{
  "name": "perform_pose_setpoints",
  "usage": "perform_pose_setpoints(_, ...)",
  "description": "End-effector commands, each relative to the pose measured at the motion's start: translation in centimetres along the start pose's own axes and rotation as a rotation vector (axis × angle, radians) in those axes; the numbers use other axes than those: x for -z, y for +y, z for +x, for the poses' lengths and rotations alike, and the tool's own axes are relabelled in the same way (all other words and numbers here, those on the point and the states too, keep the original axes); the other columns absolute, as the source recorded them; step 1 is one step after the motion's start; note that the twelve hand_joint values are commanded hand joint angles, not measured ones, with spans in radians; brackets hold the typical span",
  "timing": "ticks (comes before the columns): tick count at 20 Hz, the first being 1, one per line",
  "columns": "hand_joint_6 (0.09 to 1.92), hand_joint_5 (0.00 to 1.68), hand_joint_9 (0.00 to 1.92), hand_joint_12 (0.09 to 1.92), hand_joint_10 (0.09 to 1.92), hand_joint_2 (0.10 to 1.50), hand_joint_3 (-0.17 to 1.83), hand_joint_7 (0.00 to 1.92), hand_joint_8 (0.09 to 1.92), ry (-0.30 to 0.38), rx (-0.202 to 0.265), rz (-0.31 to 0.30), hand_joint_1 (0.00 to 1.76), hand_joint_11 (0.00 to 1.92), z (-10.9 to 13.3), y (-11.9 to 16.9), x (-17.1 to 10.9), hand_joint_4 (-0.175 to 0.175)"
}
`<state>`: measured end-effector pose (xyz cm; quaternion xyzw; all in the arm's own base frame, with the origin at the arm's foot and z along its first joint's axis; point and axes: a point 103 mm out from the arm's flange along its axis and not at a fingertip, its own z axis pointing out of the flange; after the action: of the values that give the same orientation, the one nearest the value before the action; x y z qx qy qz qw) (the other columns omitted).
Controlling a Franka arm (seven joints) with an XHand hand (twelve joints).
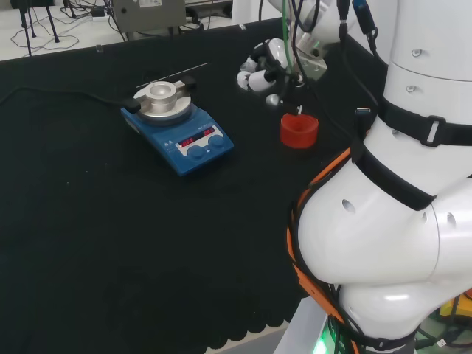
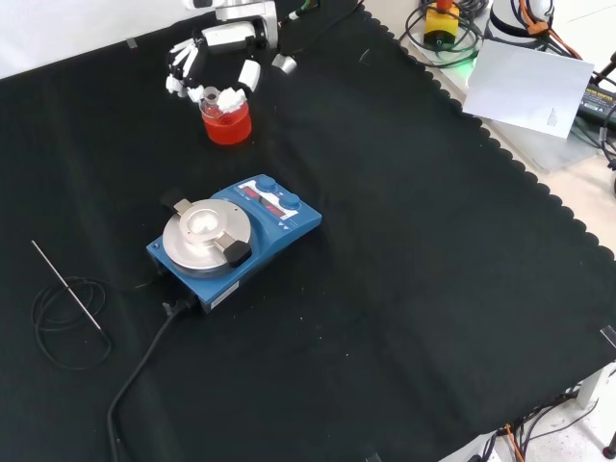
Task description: Place the round-bottom flask on the heater.
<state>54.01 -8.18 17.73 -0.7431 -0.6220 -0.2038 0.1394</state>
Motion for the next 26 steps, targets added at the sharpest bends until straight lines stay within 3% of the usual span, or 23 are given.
perform_pose_setpoints(1,1.06,1.12,0.73,1.31,0.53,0.61,0.90,0.56,0.55,0.015,0.041,0.022,1.11,0.23,3.0,1.3,-0.9,0.105)
perform_pose_setpoints(17,1.02,1.14,0.74,1.31,0.53,0.59,0.90,0.58,0.55,0.133,0.123,0.094,1.11,0.23,9.8,5.9,-3.8,0.119)
perform_pose_setpoints(21,1.01,1.15,0.74,1.31,0.53,0.59,0.90,0.58,0.54,0.205,0.109,0.114,1.12,0.23,11.3,6.7,-4.7,0.122)
perform_pose_setpoints(26,0.99,1.16,0.74,1.31,0.52,0.59,0.90,0.58,0.54,0.228,0.126,0.136,1.12,0.24,13.0,7.2,-5.6,0.131)
